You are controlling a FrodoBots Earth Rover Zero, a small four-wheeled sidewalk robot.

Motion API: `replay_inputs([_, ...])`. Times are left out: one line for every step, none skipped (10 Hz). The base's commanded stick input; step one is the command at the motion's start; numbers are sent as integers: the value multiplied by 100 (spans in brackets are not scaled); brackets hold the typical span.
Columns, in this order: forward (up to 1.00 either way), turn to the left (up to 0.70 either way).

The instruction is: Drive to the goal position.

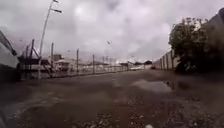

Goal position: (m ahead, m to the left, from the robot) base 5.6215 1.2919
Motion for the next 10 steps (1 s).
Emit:
replay_inputs([60,0])
replay_inputs([60,0])
replay_inputs([60,0])
replay_inputs([60,0])
replay_inputs([60,0])
replay_inputs([60,0])
replay_inputs([60,0])
replay_inputs([60,0])
replay_inputs([60,0])
replay_inputs([60,0])
